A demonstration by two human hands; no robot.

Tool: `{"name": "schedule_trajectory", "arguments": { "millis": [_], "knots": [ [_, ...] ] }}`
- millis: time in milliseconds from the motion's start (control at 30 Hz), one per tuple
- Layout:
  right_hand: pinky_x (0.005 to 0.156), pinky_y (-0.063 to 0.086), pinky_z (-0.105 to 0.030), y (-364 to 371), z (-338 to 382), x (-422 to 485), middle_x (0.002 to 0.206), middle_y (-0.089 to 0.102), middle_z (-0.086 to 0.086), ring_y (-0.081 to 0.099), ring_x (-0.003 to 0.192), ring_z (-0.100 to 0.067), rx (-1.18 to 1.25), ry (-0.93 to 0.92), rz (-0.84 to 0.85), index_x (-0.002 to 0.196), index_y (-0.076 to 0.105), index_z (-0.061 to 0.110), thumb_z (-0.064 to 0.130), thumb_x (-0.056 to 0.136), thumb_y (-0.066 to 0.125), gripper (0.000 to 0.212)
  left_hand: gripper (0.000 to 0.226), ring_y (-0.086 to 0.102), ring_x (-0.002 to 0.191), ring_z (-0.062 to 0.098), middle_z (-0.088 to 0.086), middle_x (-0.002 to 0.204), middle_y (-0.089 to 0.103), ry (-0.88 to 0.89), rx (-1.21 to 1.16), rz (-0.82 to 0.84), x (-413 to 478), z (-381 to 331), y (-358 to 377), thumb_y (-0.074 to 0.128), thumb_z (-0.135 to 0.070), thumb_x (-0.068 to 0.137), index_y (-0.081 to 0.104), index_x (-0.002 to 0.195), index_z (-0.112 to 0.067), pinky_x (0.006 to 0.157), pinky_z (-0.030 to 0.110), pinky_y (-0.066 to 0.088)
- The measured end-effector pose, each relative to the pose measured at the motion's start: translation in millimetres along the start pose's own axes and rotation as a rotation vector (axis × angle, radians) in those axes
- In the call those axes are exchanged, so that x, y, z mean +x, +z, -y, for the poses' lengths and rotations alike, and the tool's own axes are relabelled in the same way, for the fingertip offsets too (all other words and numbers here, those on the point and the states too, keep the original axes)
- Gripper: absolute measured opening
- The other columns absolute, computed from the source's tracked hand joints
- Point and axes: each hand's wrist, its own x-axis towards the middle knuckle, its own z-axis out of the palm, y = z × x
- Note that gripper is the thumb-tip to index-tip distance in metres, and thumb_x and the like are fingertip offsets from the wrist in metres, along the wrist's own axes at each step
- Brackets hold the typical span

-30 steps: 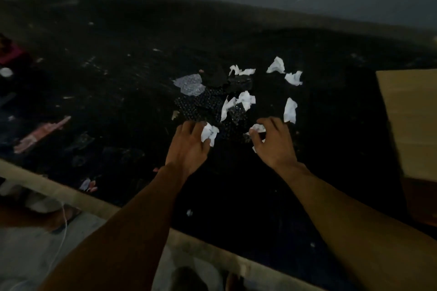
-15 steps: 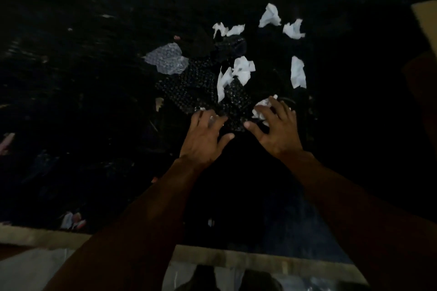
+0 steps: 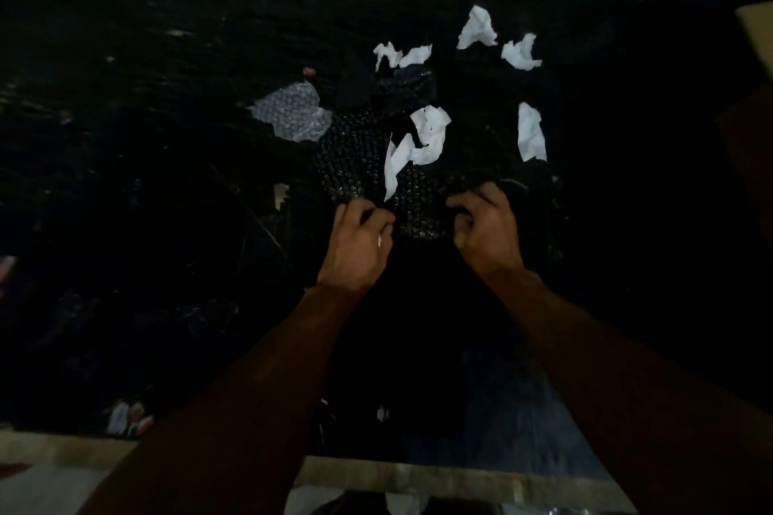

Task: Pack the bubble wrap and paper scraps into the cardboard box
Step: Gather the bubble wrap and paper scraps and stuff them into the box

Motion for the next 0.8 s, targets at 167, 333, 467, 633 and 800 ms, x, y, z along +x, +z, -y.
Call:
{"name": "schedule_trajectory", "arguments": {
  "millis": [167, 333, 467, 633, 800],
  "knots": [
    [0.076, 0.036, -0.013, -14.9, 11.3, 15.7, 0.089, 0.060, -0.009, 0.057, 0.079, -0.019, 0.181, 0.322, -0.129, 0.075, 0.074, 0.004, 0.000, 0.080, 0.057, 0.018, 0.033, 0.061, 0.090, 0.023, 0.010, 0.097, 0.067, -0.329, -0.263, -0.095, 9.7, -4.6, -16.1, 0.062, -0.038, 0.090, 0.064, 0.105, -0.009, 0.080, 0.029, 0.048],
    [0.077, 0.039, -0.021, -17.2, 34.9, 21.3, 0.081, 0.048, -0.001, 0.051, 0.077, -0.018, 0.172, 0.295, -0.271, 0.066, 0.062, 0.001, 0.018, 0.087, 0.063, 0.027, 0.038, 0.049, 0.089, 0.012, 0.012, 0.102, 0.055, -0.362, -0.264, -0.304, 22.7, -7.1, -29.7, 0.063, -0.031, 0.090, 0.057, 0.118, -0.007, 0.084, 0.018, 0.040],
    [0.085, 0.042, -0.026, 10.3, 44.7, 17.6, 0.111, 0.050, -0.014, 0.052, 0.095, -0.021, 0.008, 0.009, -0.098, 0.102, 0.067, 0.004, 0.053, 0.081, 0.066, 0.053, 0.063, 0.047, 0.109, 0.032, 0.020, 0.124, 0.042, -0.329, -0.060, -0.063, 36.1, 12.8, -23.4, 0.063, -0.040, 0.088, 0.040, 0.142, -0.018, 0.098, 0.038, 0.040],
    [0.084, 0.044, -0.040, 46.8, 22.9, 12.6, 0.116, 0.057, -0.021, 0.049, 0.098, -0.036, -0.221, -0.227, -0.120, 0.100, 0.068, 0.006, 0.044, 0.085, 0.066, 0.042, 0.038, 0.049, 0.099, 0.040, 0.021, 0.108, 0.053, -0.188, 0.154, 0.031, 36.3, 29.3, -13.0, 0.059, -0.041, 0.089, 0.063, 0.107, -0.008, 0.090, 0.048, 0.042],
    [0.071, 0.043, -0.032, 35.7, 26.3, 13.0, 0.077, 0.060, -0.015, 0.057, 0.080, -0.032, -0.019, -0.255, -0.094, 0.065, 0.051, 0.005, 0.013, 0.073, 0.063, 0.017, 0.038, 0.048, 0.094, 0.030, 0.012, 0.104, 0.055, -0.057, 0.030, -0.082, 29.2, 44.8, -8.0, 0.061, -0.045, 0.088, 0.058, 0.078, -0.008, 0.083, 0.037, 0.040]
  ]
}}
